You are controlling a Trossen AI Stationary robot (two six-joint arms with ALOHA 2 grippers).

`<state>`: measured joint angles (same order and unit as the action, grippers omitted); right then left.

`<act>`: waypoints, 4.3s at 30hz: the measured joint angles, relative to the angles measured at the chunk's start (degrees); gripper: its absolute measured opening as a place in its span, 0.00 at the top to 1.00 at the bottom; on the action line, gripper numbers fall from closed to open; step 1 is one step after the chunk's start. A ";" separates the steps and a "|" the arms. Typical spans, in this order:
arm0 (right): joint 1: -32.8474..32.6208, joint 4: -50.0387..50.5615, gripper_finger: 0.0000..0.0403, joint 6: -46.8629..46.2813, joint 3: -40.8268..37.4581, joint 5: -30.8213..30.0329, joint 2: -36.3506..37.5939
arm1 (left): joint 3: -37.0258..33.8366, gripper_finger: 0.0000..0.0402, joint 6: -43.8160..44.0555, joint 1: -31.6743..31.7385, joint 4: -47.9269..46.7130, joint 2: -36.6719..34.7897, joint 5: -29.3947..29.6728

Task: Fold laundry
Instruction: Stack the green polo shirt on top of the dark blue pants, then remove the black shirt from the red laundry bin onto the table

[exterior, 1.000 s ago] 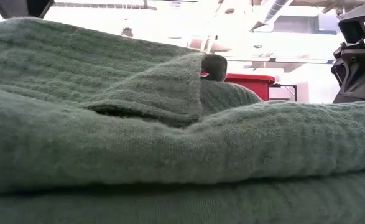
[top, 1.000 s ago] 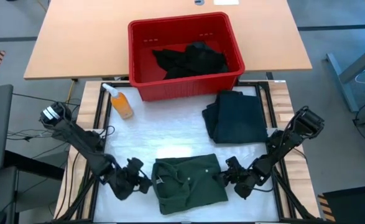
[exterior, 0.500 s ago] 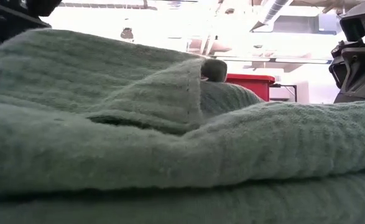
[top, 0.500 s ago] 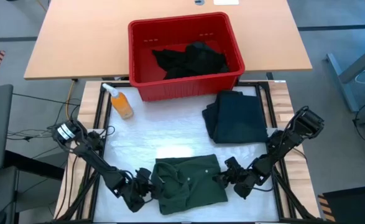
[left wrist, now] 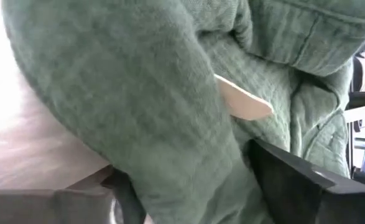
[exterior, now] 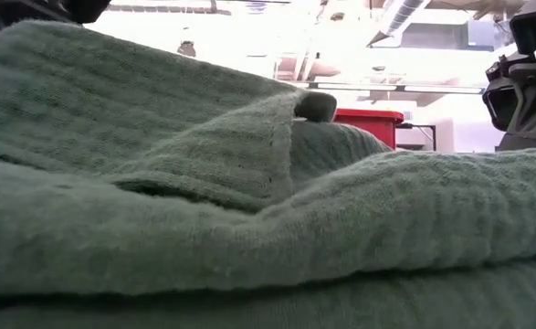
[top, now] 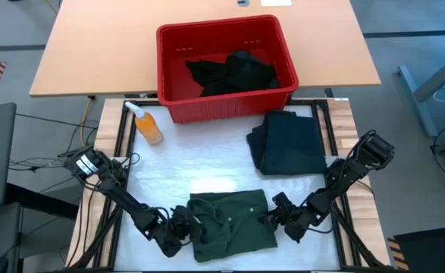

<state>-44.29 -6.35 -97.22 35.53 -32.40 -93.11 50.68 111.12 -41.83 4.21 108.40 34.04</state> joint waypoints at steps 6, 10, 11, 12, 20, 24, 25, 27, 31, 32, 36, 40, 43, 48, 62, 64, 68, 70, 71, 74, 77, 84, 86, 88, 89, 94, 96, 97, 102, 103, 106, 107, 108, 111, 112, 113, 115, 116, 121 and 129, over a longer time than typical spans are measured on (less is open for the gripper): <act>1.79 -2.76 0.32 0.04 0.22 1.34 -3.77 | 0.00 0.60 -0.98 1.27 -0.84 0.09 -1.97; 2.63 -7.53 0.49 1.18 0.31 2.38 -6.46 | 0.03 0.81 -1.08 2.36 -1.32 0.09 -3.85; 2.91 -8.36 0.56 1.95 0.30 2.97 -6.74 | 0.03 0.86 -1.41 2.58 -1.18 0.11 -4.00; 3.18 -9.12 0.63 3.13 0.24 3.58 -6.85 | 0.02 0.92 -1.93 2.82 -0.90 0.11 -4.03; 7.08 -5.71 0.91 15.04 -0.21 6.82 0.97 | -0.17 0.99 -7.40 4.89 0.04 -0.52 -4.46; 9.64 -1.07 0.91 20.29 -0.11 6.86 8.84 | -0.35 0.99 -13.85 6.99 0.91 -2.13 -2.54; 10.31 -0.17 0.91 22.26 -0.11 6.86 10.77 | -0.48 0.99 -17.83 8.15 0.94 -2.51 -0.39; 11.55 -0.18 0.91 26.70 -0.11 6.85 14.55 | -0.63 1.00 -22.79 10.73 2.45 -2.97 1.22; 14.54 0.51 0.91 32.15 -0.02 8.34 21.82 | -0.50 1.00 -33.66 16.10 13.59 -3.56 -2.34; 15.38 1.00 0.91 33.09 -0.02 8.82 23.46 | -0.48 1.00 -36.86 17.67 16.60 -3.56 -4.26; 18.01 7.56 0.91 36.39 1.45 9.76 30.66 | -0.34 1.00 -44.72 23.63 23.33 -3.77 -7.60; 20.65 23.93 0.91 37.56 6.72 9.66 37.38 | 0.40 1.00 -48.79 26.75 23.98 -5.66 -9.52; 22.82 37.26 0.91 37.97 11.55 7.59 40.89 | 3.24 1.00 -55.39 30.04 25.36 -6.43 -12.23; 28.36 56.46 0.91 37.98 18.19 5.26 44.63 | 12.25 1.00 -65.92 36.85 23.48 -5.30 -17.75; 49.54 87.82 0.91 42.17 23.23 8.62 48.56 | 36.08 1.00 -73.94 48.77 12.39 9.28 -30.41; 51.81 90.33 0.91 43.83 23.23 8.23 48.56 | 39.72 1.00 -73.74 48.98 11.33 12.52 -31.97; 56.66 90.50 0.91 48.16 23.05 6.27 48.49 | 46.81 1.00 -73.74 49.61 7.66 18.01 -32.23; 59.12 89.83 0.91 50.50 21.43 5.26 48.51 | 49.17 1.00 -74.08 50.12 6.07 19.72 -32.07; 60.39 89.69 0.91 51.64 20.29 5.16 48.51 | 50.03 1.00 -74.48 50.39 5.72 20.29 -31.80; 64.17 88.88 0.91 54.85 16.42 5.16 48.51 | 50.62 1.00 -74.82 51.02 4.35 20.33 -29.96; 66.68 88.30 0.91 55.81 13.00 5.55 48.49 | 50.69 1.00 -73.89 51.90 2.52 20.28 -31.32; 69.89 88.32 0.61 60.94 12.78 7.72 47.27 | 50.62 0.87 -74.96 53.13 -3.93 20.26 -34.72; 70.61 88.43 0.50 62.10 13.60 9.91 47.19 | 50.62 0.80 -76.43 53.48 -3.68 19.84 -35.22; 71.25 88.81 0.41 62.82 14.75 11.54 46.89 | 50.64 0.73 -78.67 54.12 -3.39 19.13 -35.56; 71.63 89.23 0.38 62.80 15.48 12.03 46.61 | 50.64 0.70 -79.83 54.67 -4.06 18.58 -36.57; 72.91 93.53 0.30 59.26 21.83 14.55 44.93 | 50.62 0.60 -85.91 58.35 -7.22 14.78 -50.39; 72.92 93.20 0.30 57.46 25.52 15.76 44.57 | 50.62 0.59 -88.65 59.59 -8.93 12.08 -56.16; 72.87 92.36 0.30 56.89 27.57 16.42 44.42 | 50.62 0.58 -90.50 60.20 -10.98 10.48 -58.43; 72.85 78.47 0.30 57.78 35.67 17.58 43.76 | 50.69 0.58 -102.81 62.27 -22.79 2.90 -56.69; 72.85 74.00 0.30 58.93 36.34 17.53 43.55 | 50.69 0.58 -104.84 62.82 -25.18 1.36 -54.64; 73.14 59.27 0.30 63.34 36.52 17.47 41.96 | 50.66 0.58 -109.79 64.46 -27.80 -2.62 -47.17; 73.79 55.23 0.30 65.18 36.51 17.48 40.72 | 50.66 0.58 -110.91 65.15 -27.63 -3.63 -45.33; 74.70 51.93 0.30 66.96 36.50 17.56 39.13 | 50.67 0.58 -111.42 66.14 -26.47 -4.56 -44.25; 79.29 44.05 0.30 72.44 36.46 20.99 32.86 | 50.69 0.58 -109.77 70.14 -23.68 -5.93 -44.22; 81.12 41.64 0.30 74.63 36.46 23.39 30.20 | 50.69 0.58 -108.56 71.74 -23.22 -5.99 -44.44; 82.92 39.19 0.30 76.73 36.42 25.95 27.63 | 50.69 0.58 -107.82 73.32 -22.96 -5.99 -44.64; 87.12 33.08 0.30 80.49 36.45 31.13 21.00 | 50.66 0.58 -105.83 76.33 -22.95 -5.97 -44.98; 89.24 30.30 0.30 81.28 37.14 34.01 17.54 | 50.66 0.58 -104.14 77.66 -23.05 -5.95 -45.14; 98.49 25.01 0.30 89.82 48.52 42.67 -0.48 | 50.62 0.58 -99.00 81.12 -24.86 -6.21 -44.06; 100.26 37.56 0.30 101.53 77.72 43.71 -29.04 | 50.62 0.58 -95.49 80.13 -26.86 -6.34 -39.09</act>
<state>55.96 31.21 4.32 113.25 11.31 -122.15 101.30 15.63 38.30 -22.65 102.06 -5.06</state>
